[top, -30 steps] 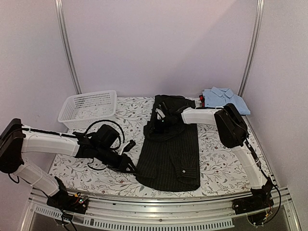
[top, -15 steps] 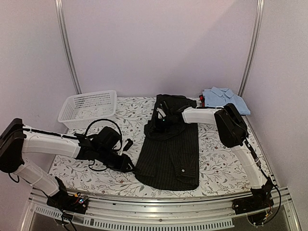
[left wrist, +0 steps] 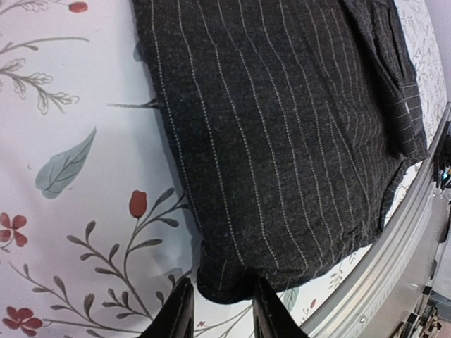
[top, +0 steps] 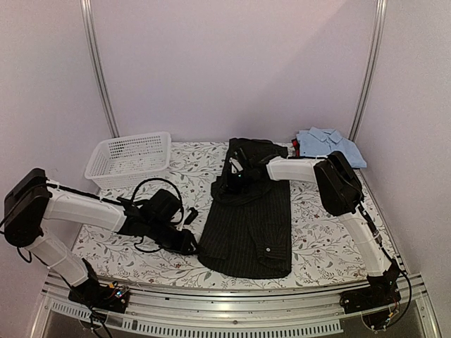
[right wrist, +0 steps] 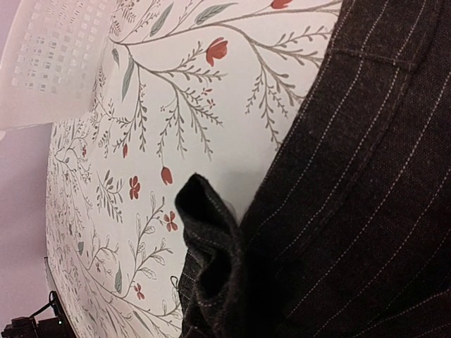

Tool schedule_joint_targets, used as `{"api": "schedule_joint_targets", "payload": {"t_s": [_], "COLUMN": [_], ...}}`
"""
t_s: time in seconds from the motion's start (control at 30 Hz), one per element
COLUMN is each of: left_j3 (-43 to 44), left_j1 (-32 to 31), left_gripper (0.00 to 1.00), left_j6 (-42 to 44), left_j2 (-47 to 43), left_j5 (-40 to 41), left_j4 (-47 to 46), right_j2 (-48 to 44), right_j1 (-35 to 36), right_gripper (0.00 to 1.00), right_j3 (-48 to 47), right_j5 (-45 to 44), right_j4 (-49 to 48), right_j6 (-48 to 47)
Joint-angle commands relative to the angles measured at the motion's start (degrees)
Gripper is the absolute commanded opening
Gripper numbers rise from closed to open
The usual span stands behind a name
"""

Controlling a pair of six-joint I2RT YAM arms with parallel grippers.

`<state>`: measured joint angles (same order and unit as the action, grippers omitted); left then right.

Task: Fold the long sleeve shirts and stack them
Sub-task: Adjust the rectangle-folded shirt at the center of the board.

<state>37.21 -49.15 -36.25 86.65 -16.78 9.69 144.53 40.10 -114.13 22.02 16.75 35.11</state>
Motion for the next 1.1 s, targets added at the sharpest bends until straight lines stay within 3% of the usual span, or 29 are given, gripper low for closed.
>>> {"api": "schedule_joint_targets", "payload": {"t_s": [0.0,0.33,0.6,0.77,0.9,1.07], "left_j3": [-0.8,1.0,0.3,0.1,3.2,8.6], "left_j1": [-1.0,-3.0,-5.4,-5.4,-5.2,-3.2], "left_gripper": [0.27,0.02,0.00,0.09,0.29,0.35], "left_j6": [0.1,-2.6,-6.9,-6.8,-6.2,-4.7], "left_j2": [0.9,-1.3,-4.6,-1.9,-1.8,-2.7], "left_j5": [-1.7,-3.4,-6.4,-6.0,-4.0,-0.9], "left_j4": [-3.8,1.0,7.5,7.5,9.1,13.5], "right_j2": [1.4,1.8,2.0,1.9,0.5,-3.8], "right_j1": [0.0,-0.1,-0.3,-0.3,-0.3,-0.2], "right_gripper": [0.00,0.00,0.00,0.00,0.00,0.00], "right_j3": [-1.2,-1.3,-1.4,-1.7,-2.0,-1.9], "right_j5": [0.7,0.7,1.0,1.2,1.8,2.6], "right_j4": [0.4,0.4,0.4,0.3,0.4,1.3], "right_j6": [-0.3,-0.6,-0.7,-0.7,-0.8,-2.2]}}
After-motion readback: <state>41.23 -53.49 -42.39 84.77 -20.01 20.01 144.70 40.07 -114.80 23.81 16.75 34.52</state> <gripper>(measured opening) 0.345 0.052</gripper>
